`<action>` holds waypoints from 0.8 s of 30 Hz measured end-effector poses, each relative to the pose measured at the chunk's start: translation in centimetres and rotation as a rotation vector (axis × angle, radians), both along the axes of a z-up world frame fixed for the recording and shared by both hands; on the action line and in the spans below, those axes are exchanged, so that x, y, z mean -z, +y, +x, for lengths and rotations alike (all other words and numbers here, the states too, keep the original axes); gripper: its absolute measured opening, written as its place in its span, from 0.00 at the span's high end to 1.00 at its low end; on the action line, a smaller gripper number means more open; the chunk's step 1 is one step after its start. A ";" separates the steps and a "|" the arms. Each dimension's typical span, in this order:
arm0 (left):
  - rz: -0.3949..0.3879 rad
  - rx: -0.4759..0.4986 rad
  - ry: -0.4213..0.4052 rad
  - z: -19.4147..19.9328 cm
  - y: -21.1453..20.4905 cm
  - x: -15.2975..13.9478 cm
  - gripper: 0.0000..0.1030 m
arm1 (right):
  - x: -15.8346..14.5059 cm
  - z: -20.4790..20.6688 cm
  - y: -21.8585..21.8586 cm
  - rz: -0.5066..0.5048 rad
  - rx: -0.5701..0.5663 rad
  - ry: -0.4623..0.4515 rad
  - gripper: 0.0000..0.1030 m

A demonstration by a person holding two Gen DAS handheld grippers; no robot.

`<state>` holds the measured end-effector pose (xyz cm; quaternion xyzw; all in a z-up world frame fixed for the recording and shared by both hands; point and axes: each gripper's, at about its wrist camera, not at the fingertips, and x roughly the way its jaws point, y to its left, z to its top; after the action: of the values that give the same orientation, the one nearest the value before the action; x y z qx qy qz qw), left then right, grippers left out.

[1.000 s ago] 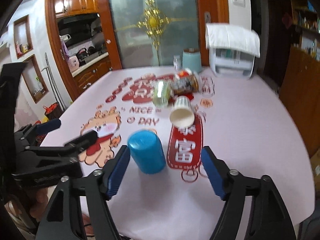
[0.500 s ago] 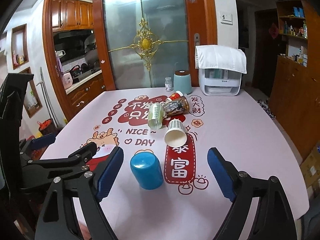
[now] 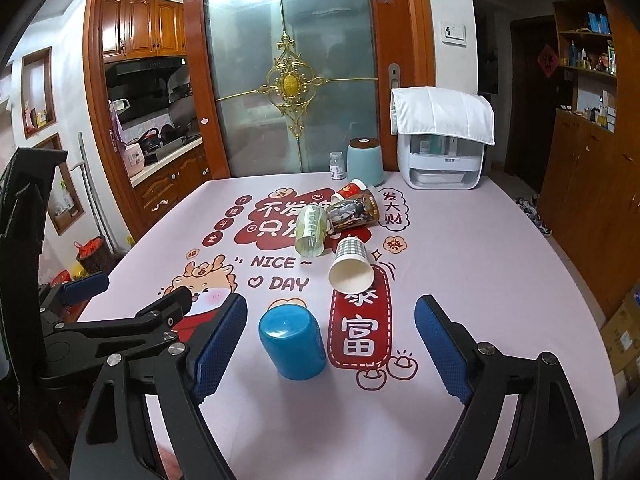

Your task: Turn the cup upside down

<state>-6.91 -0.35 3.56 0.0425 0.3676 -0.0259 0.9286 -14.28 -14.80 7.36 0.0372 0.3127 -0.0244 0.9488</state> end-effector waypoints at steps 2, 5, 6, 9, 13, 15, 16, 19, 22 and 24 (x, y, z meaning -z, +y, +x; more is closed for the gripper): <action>0.000 0.000 0.002 0.0 0.0 0.0 0.01 | 0.2 0.3 -0.1 0.000 0.002 0.002 0.15; 0.002 -0.001 0.004 0.1 -0.1 0.1 0.01 | 0.4 0.7 -0.3 0.003 0.003 0.008 0.15; 0.002 -0.002 0.005 0.1 -0.1 0.1 0.01 | 0.5 0.8 -0.4 0.005 0.002 0.010 0.15; 0.002 -0.002 0.010 0.2 0.0 0.3 0.01 | 0.7 1.0 -0.4 0.006 0.002 0.014 0.15; 0.003 -0.002 0.007 0.2 0.0 0.3 0.01 | 0.9 1.2 -0.4 0.007 0.002 0.017 0.15; 0.004 -0.002 0.008 0.3 0.0 0.3 0.01 | 0.9 1.2 -0.4 0.007 0.002 0.015 0.15; 0.003 -0.001 0.009 0.3 0.0 0.3 0.01 | 0.9 1.2 -0.4 0.008 0.002 0.016 0.15; 0.003 -0.002 0.010 0.3 0.0 0.3 0.01 | 0.9 1.2 -0.4 0.008 0.002 0.017 0.15; 0.002 -0.002 0.011 0.3 0.0 0.3 0.01 | 0.9 1.3 -0.4 0.008 0.001 0.018 0.15; 0.002 -0.002 0.011 0.3 0.0 0.3 0.01 | 1.0 1.3 -0.4 0.008 0.002 0.018 0.15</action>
<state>-6.64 -0.36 3.29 0.0431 0.3727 -0.0250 0.9266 -13.02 -15.25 6.35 0.0410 0.3211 -0.0244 0.9458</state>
